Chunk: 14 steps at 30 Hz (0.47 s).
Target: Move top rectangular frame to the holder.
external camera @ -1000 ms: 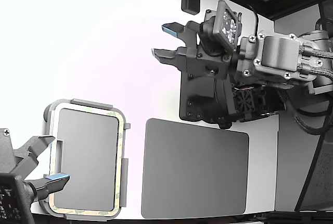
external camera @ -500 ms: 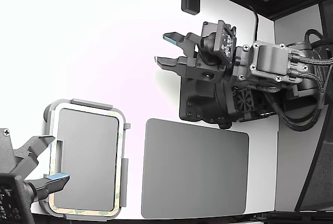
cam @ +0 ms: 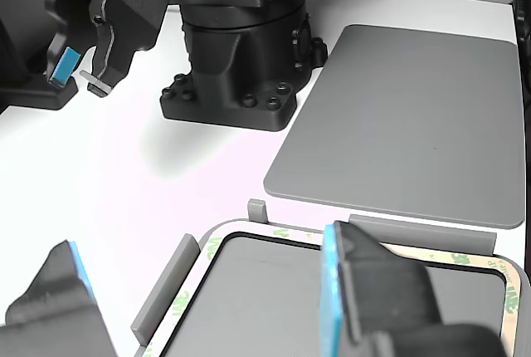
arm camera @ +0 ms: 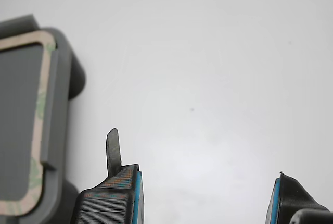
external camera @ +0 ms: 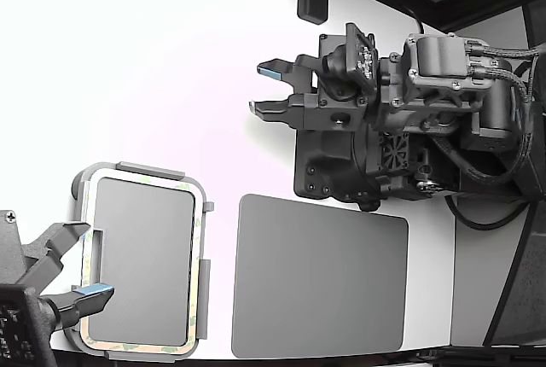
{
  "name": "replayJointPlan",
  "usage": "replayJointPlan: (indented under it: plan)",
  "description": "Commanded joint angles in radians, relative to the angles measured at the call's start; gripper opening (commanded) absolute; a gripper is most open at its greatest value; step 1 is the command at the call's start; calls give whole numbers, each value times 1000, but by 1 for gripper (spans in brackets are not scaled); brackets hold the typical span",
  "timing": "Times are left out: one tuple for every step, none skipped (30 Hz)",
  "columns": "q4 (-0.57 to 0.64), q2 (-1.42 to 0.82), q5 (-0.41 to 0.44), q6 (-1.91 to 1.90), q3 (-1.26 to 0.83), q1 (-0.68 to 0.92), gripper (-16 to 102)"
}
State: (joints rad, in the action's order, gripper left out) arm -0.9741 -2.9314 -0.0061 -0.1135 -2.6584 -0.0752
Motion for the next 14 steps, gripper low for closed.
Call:
replayJointPlan:
  plan:
    - [8, -23, 57, 0, 20, -18, 100]
    - [8, -23, 55, 2, 20, -18, 100]
    - [8, -23, 41, 11, 20, -17, 100]
    - [9, -23, 23, 25, 20, -17, 100]
    - [9, -23, 17, 29, 20, -17, 100]
    - [9, -23, 17, 29, 20, -17, 100]
    - [9, -23, 17, 29, 20, -17, 100]
    - [9, -23, 17, 29, 20, -17, 100]
    - [9, -23, 17, 29, 20, -17, 100]
    - [9, -23, 17, 29, 20, -17, 100]
    - [9, -23, 17, 29, 20, -17, 100]
    - [9, -23, 17, 29, 20, -17, 100]
    - [9, -23, 17, 29, 20, -17, 100]
    - [9, -23, 17, 29, 20, -17, 100]
